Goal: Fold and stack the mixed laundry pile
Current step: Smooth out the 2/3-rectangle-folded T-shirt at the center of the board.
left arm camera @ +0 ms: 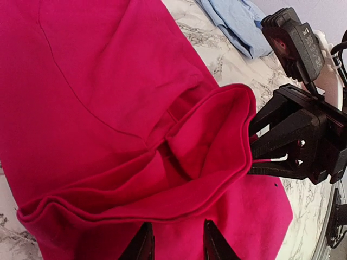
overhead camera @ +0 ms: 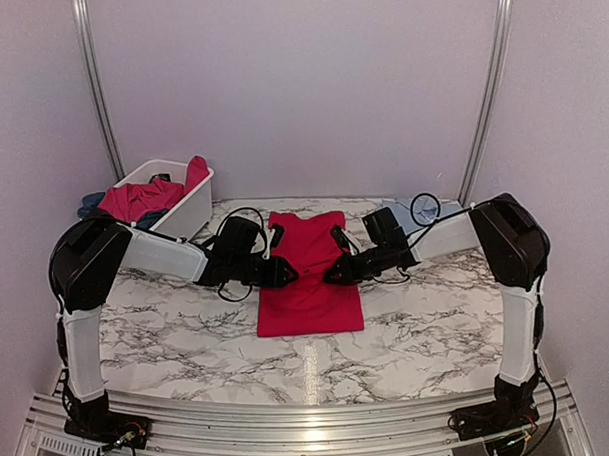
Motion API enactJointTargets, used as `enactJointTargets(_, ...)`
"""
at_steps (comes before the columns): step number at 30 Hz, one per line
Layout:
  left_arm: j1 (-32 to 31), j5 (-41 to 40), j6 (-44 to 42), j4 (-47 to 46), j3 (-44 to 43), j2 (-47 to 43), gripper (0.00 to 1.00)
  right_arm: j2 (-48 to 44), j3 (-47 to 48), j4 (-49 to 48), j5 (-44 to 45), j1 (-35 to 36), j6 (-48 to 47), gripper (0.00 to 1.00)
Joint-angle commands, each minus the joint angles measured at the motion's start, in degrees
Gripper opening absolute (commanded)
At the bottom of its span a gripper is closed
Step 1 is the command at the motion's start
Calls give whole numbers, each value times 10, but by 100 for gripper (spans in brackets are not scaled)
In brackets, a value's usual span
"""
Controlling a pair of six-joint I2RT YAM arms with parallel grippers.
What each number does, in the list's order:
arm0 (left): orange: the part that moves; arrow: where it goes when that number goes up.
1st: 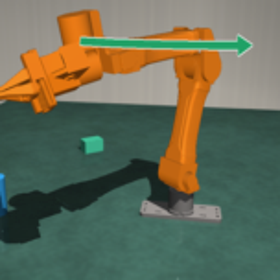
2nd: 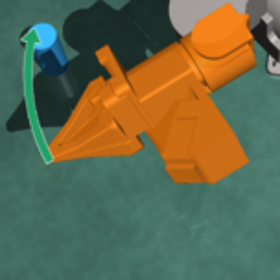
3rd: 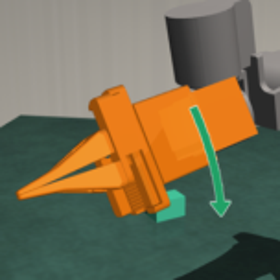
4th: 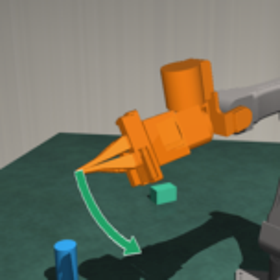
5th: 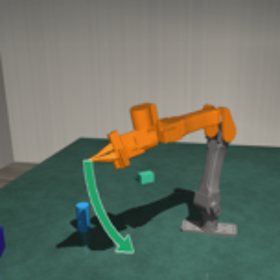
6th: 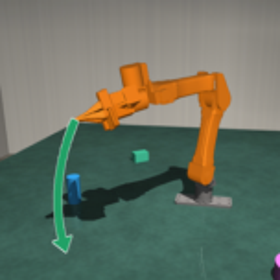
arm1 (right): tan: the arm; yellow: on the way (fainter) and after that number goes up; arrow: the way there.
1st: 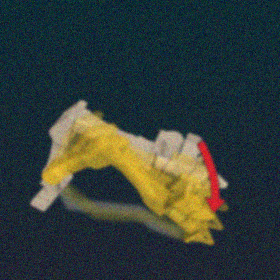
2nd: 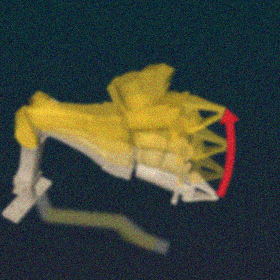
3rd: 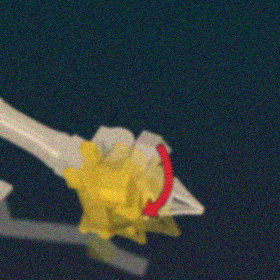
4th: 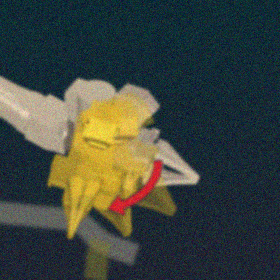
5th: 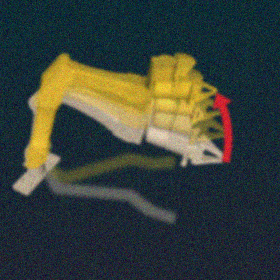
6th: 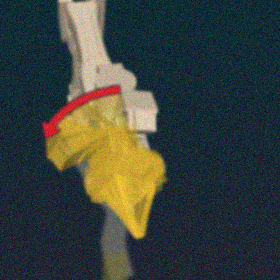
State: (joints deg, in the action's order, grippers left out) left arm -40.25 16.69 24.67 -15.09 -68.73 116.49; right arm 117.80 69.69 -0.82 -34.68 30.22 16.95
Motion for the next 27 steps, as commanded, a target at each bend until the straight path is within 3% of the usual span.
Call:
enactJointTargets(1,30,27,3,-20,-54,46,31,27,47,-36,-20,-36,13,15)
enactJointTargets(6,55,43,16,-20,-120,106,33,77,98,-35,-27,-66,15,16)
enactJointTargets(12,84,24,15,-20,-131,107,47,70,124,-15,-18,-74,9,21)
enactJointTargets(16,85,-6,-8,-20,-80,26,54,-17,87,6,0,-69,-10,39)
enactJointTargets(19,77,40,2,-26,-29,-31,62,-87,20,-28,-45,-56,24,50)
enactJointTargets(21,57,55,2,-37,17,-74,96,-120,-23,-54,-73,-30,53,56)
enactJointTargets(24,28,87,29,-59,83,-132,99,-161,-78,-76,-81,12,91,62)
enactJointTargets(27,0,119,80,-115,158,-178,99,-200,-151,-157,-102,41,169,67)
